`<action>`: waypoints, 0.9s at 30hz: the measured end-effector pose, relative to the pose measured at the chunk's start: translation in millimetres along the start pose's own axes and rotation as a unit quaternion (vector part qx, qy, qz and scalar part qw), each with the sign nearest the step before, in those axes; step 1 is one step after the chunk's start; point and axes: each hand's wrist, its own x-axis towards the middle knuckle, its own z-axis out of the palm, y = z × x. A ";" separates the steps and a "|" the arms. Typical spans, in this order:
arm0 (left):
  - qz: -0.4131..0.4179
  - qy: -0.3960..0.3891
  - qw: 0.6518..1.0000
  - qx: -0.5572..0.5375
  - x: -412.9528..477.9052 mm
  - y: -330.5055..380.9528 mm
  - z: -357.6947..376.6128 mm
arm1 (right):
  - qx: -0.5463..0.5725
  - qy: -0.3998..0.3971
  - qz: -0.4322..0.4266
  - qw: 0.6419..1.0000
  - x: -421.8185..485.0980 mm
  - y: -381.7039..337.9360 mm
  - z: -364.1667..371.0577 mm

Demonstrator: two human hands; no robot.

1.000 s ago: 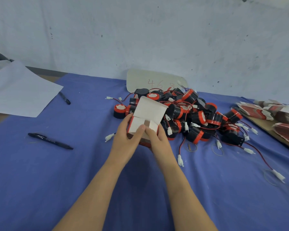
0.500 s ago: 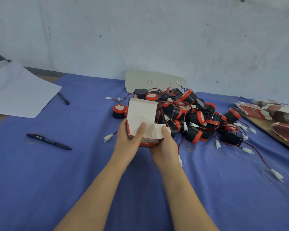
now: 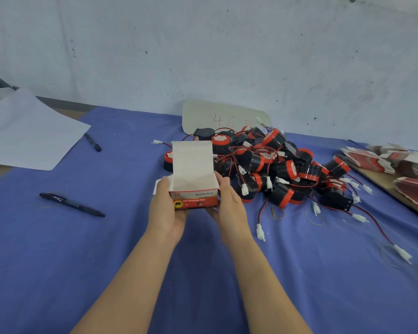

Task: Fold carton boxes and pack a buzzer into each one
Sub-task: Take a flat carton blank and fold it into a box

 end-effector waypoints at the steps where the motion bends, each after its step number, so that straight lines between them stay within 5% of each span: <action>1: -0.002 0.005 1.000 0.006 0.8 0.2 -0.3 | -0.061 -0.011 -0.012 0.998 -1.4 -0.7 -0.5; 3: 0.021 0.038 0.998 0.051 4.6 3.1 -2.3 | -0.193 0.021 -0.051 0.980 -1.3 0.9 -5.6; 5: 0.074 0.097 0.988 0.097 10.0 8.3 -7.4 | -0.306 0.136 -0.090 0.938 1.2 0.8 -17.3; 9: 0.111 0.140 0.975 0.133 12.6 9.2 -10.6 | -0.441 0.236 -0.065 0.863 7.7 4.2 -39.1; 17: 0.067 0.068 0.979 0.180 -1.1 -14.4 6.9 | -0.518 0.124 0.052 0.845 27.3 7.5 -45.2; 27: 0.092 0.091 0.984 0.126 3.5 -8.0 3.8 | -0.512 0.278 0.023 0.812 47.5 3.1 -43.8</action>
